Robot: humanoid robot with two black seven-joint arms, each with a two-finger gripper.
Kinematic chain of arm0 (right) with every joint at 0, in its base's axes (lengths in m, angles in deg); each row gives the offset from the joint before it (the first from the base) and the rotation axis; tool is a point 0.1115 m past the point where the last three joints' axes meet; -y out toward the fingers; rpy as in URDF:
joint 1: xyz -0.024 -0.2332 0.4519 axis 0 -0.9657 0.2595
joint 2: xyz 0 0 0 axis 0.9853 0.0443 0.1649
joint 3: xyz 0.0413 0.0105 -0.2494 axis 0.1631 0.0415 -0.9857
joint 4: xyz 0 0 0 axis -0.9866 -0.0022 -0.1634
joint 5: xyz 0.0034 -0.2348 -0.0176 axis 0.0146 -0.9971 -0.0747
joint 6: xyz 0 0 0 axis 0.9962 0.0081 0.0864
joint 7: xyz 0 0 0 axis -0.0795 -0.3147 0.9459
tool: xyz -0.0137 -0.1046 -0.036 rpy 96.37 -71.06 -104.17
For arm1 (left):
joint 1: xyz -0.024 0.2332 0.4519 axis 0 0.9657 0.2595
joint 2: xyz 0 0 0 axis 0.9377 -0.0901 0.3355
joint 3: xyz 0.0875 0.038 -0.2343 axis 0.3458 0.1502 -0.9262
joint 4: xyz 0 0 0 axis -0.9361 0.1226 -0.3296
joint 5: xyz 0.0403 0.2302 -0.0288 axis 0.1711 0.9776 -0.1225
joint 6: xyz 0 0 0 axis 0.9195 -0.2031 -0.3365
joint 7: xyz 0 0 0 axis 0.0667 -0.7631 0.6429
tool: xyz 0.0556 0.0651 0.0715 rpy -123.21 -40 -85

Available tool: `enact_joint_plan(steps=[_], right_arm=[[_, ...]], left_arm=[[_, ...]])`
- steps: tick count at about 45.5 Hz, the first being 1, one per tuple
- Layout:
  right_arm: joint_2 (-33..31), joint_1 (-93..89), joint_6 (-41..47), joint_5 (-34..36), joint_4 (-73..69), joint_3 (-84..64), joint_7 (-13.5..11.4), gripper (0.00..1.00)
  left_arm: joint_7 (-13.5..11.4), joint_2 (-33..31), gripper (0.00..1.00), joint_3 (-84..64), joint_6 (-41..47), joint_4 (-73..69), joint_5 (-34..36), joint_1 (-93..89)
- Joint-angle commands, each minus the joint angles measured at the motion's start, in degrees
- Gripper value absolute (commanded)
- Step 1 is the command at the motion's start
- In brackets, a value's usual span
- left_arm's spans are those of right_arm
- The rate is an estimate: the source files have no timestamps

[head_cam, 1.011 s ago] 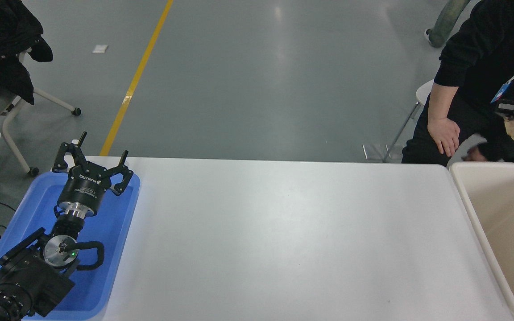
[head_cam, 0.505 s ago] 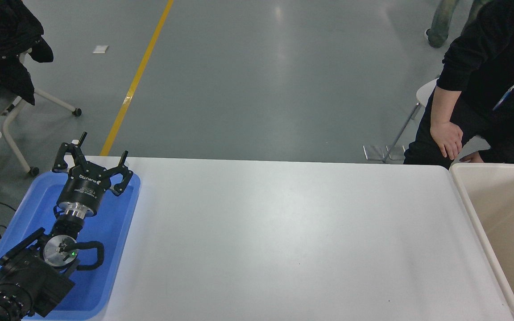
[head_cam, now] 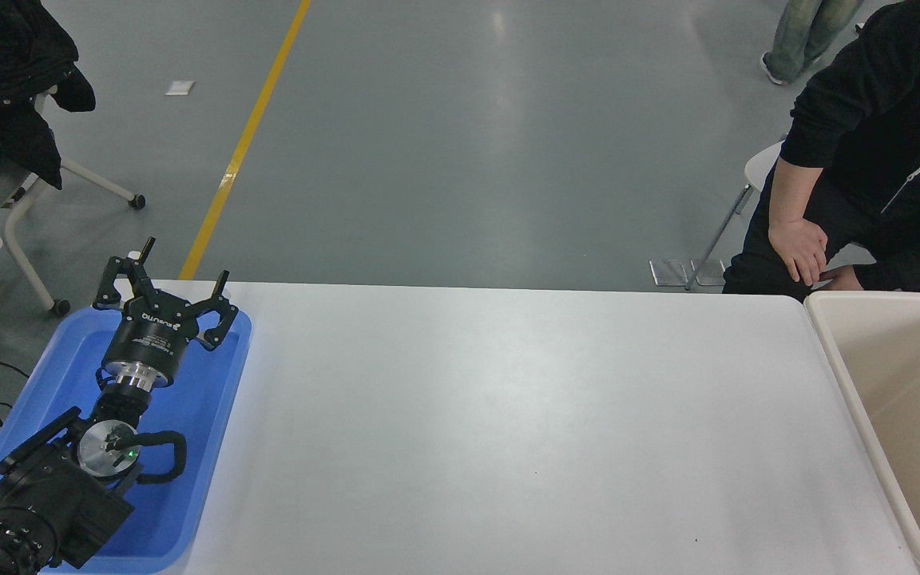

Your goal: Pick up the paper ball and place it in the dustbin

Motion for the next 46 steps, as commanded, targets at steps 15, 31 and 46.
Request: enact_joint_plan(steps=[15, 31, 46], right_arm=[[1.3, -0.7, -1.0, 0.8, -0.2, 0.1, 0.1, 1.00], [1.2, 4.7, -0.3, 0.8, -0.9, -0.2, 0.1, 1.00], [-1.1, 24.4, 0.6, 0.9, -7.8, 10.7, 1.7, 1.00]], left_arm=[[0.0, 0.0, 1.00, 0.0, 0.0, 0.0, 0.0, -0.1], [0.0, 0.0, 1.00, 0.0, 0.0, 0.0, 0.0, 0.0], [0.0, 0.0, 1.00, 0.0, 0.0, 0.0, 0.0, 0.0]])
